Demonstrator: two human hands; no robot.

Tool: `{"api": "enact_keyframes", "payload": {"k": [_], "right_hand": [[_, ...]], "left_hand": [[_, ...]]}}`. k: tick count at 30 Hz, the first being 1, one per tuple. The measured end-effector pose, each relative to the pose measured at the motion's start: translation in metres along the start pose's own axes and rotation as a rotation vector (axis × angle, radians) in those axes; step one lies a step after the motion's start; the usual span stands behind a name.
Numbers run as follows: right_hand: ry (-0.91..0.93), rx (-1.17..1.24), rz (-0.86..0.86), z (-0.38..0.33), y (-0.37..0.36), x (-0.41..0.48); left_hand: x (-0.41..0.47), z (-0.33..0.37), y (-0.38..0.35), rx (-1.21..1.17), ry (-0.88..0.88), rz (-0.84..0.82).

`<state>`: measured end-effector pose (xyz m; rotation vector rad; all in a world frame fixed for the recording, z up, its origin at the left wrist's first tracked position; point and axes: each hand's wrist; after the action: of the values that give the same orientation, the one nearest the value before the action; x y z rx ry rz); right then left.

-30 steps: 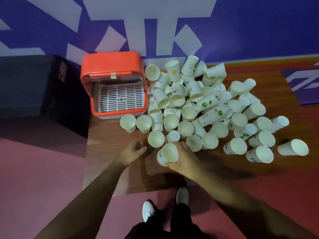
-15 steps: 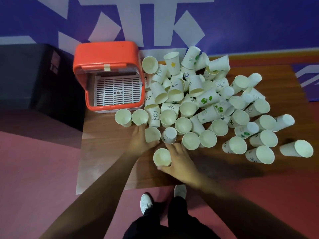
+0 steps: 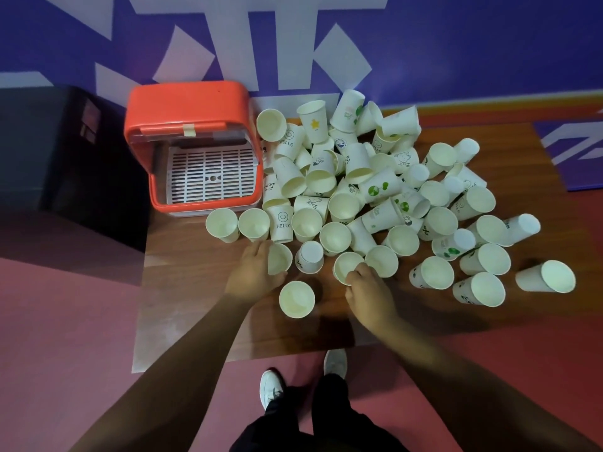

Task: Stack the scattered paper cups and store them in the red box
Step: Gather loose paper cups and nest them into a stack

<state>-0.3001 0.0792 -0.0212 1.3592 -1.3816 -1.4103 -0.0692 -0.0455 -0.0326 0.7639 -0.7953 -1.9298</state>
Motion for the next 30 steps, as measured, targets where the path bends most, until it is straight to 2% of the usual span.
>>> {"api": "enact_keyframes", "payload": {"k": [8, 11, 14, 18, 22, 26, 30], "right_hand": [[0.004, 0.165, 0.1, 0.001, 0.015, -0.006], [0.001, 0.337, 0.184, 0.003, 0.028, -0.013], [-0.014, 0.412, 0.292, 0.005, 0.046, -0.022], [-0.089, 0.571, 0.272, 0.004, 0.067, -0.027], [-0.169, 0.684, 0.222, -0.002, 0.075, -0.028], [-0.196, 0.732, 0.172, -0.008, 0.073, -0.031], [-0.189, 0.743, 0.192, -0.009, 0.074, -0.037]], "left_hand": [[-0.038, 0.001, 0.042, -0.272, -0.091, 0.149], [-0.052, 0.01, 0.057, -0.386, -0.118, 0.181], [-0.065, 0.024, 0.063, -0.459, -0.156, 0.194], [-0.077, 0.032, 0.049, -0.432, -0.196, 0.091], [-0.082, 0.031, 0.024, -0.306, -0.232, 0.02], [-0.078, 0.033, -0.002, -0.224, -0.16, -0.054], [-0.076, 0.033, -0.027, -0.172, -0.106, -0.125]]}}
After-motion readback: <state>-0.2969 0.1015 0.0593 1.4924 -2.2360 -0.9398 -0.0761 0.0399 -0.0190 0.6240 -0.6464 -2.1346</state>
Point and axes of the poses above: each hand's wrist, its own x-axis towards the middle knuckle, its own y-axis out of the back of the hand, z = x × y, and after that the axes turned 3 degrees about -x, right-handed
